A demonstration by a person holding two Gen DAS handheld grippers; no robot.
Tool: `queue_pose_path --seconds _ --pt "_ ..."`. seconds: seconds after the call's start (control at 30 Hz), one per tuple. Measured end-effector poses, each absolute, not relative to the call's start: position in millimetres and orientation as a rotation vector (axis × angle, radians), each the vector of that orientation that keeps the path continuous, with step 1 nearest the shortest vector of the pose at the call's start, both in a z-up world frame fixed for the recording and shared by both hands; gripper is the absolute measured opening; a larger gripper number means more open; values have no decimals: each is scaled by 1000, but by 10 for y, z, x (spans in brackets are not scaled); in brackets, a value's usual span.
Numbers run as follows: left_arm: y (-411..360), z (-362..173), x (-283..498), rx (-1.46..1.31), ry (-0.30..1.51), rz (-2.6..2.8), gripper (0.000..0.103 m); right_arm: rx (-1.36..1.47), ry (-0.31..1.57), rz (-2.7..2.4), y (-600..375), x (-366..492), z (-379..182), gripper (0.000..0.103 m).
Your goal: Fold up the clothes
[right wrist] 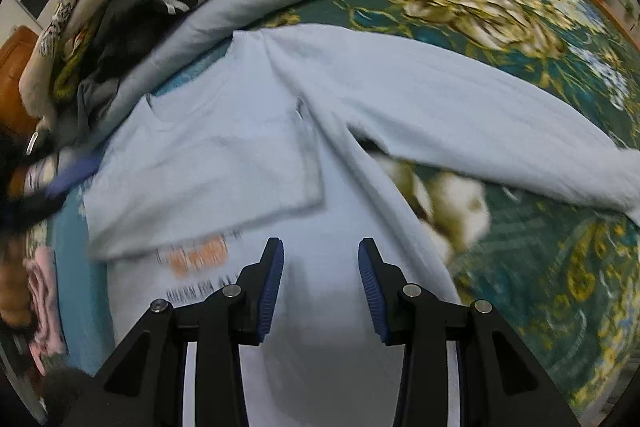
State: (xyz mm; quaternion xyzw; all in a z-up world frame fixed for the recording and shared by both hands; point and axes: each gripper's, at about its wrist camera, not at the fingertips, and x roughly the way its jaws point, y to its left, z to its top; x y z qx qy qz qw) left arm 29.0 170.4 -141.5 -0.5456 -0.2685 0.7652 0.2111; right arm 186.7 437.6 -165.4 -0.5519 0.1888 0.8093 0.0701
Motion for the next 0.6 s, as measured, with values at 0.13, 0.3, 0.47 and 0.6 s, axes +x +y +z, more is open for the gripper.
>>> queue_pose_path --seconds 0.13,0.3,0.47,0.6 --pt "1006 -1544 413 -1536 -896 2382 61 -1631 536 2428 4380 1492 -1690 40" --pt "647 -1878 476 -1617 -1060 2461 61 -1677 542 2358 4418 1125 -1832 40" --pt "636 -1929 447 -1643 -1011 2487 61 -1714 504 2339 4283 970 -1863 22" --pt "490 -1862 508 -1617 -1014 2474 61 -1792 400 2393 4008 906 -1754 4"
